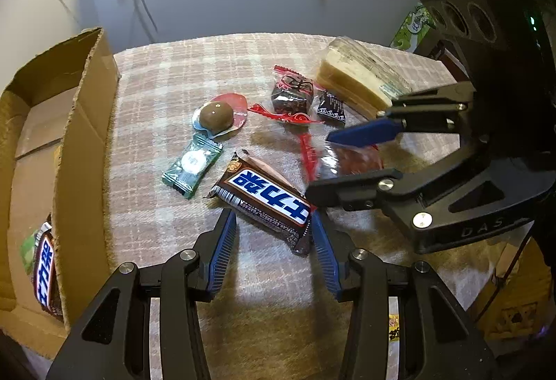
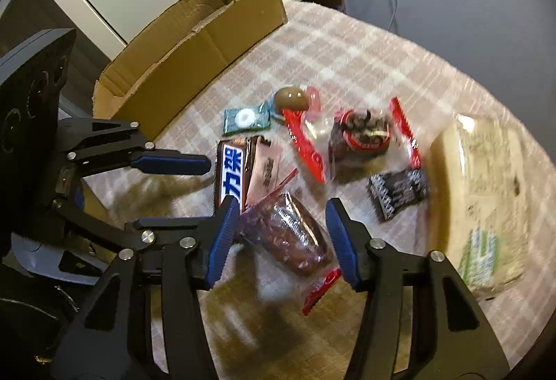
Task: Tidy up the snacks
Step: 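Grasp another Snickers bar with left tool while right tool grasps the bagged chocolate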
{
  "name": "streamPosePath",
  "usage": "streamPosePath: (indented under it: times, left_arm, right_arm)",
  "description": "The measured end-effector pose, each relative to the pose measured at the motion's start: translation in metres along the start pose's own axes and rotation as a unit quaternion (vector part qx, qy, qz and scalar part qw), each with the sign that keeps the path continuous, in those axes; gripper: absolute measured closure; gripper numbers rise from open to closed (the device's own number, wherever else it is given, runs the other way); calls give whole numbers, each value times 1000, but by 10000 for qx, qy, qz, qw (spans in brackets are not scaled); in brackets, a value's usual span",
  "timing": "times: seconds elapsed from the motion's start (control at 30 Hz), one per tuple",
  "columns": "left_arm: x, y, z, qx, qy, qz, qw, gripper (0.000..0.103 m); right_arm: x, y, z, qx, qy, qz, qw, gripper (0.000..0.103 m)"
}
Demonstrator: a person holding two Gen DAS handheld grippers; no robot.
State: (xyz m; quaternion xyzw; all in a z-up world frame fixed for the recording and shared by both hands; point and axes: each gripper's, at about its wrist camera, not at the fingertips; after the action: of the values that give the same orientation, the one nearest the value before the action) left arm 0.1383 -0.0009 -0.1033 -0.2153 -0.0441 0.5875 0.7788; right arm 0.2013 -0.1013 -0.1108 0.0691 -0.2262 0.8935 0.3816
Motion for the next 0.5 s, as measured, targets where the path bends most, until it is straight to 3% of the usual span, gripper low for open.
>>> streamPosePath:
  times: [0.07, 0.37, 0.5]
  left_arm:
    - [1, 0, -1, -1, 12, 20, 10000, 59]
    - [10, -4, -3, 30, 207, 329, 9992, 59]
    - [10, -12, -8, 59, -19, 294, 9995, 59]
  right_arm:
    - [-4, 3, 0, 17, -62, -112, 9999, 54]
    - [-16, 16, 7, -30, -44, -337, 9994, 54]
    - [-16, 19, 9, -35, 78, -301, 9995, 54]
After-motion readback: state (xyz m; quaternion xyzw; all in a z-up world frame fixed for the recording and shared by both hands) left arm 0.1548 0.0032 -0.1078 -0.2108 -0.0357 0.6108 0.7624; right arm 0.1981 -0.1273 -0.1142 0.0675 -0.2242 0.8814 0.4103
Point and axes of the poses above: each gripper's, at about its wrist camera, not at the fingertips, and z roughly against the way its jaws point, x to its left, y to its underside, and after that the axes turned 4 degrees about x, right-handed
